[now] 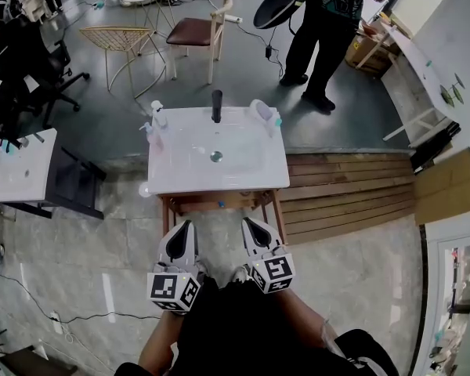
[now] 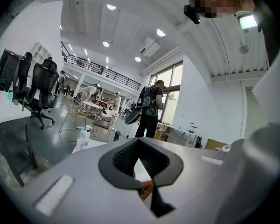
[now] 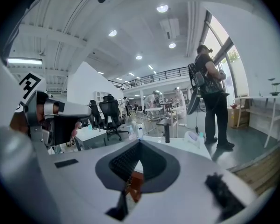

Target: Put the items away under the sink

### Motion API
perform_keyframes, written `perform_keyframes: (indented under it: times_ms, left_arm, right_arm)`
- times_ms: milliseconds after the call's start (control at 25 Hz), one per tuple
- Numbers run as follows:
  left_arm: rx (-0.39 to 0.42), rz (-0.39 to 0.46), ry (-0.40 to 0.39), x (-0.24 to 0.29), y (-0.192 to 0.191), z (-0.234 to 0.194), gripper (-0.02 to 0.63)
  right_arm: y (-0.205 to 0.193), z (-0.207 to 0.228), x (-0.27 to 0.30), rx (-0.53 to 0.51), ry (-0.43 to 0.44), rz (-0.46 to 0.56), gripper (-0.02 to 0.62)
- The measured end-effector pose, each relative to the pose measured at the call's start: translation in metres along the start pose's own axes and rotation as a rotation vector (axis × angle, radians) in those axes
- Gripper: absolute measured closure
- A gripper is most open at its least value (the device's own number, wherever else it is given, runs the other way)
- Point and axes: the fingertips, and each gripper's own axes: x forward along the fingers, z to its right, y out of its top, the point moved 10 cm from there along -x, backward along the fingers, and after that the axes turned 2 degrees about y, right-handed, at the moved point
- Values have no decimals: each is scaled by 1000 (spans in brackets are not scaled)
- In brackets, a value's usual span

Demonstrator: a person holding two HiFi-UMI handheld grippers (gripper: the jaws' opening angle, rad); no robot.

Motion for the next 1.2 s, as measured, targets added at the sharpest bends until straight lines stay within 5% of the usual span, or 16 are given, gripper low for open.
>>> perform_keyframes:
  times_ms: [720, 1200]
  left_arm:
    - [27, 64, 24, -36, 34, -90, 600]
    - [2, 80, 78, -20, 41, -125, 600]
  right_arm:
    - [23, -72, 75, -43, 27, 75, 580]
    - [43, -84, 143, -92, 115, 106, 580]
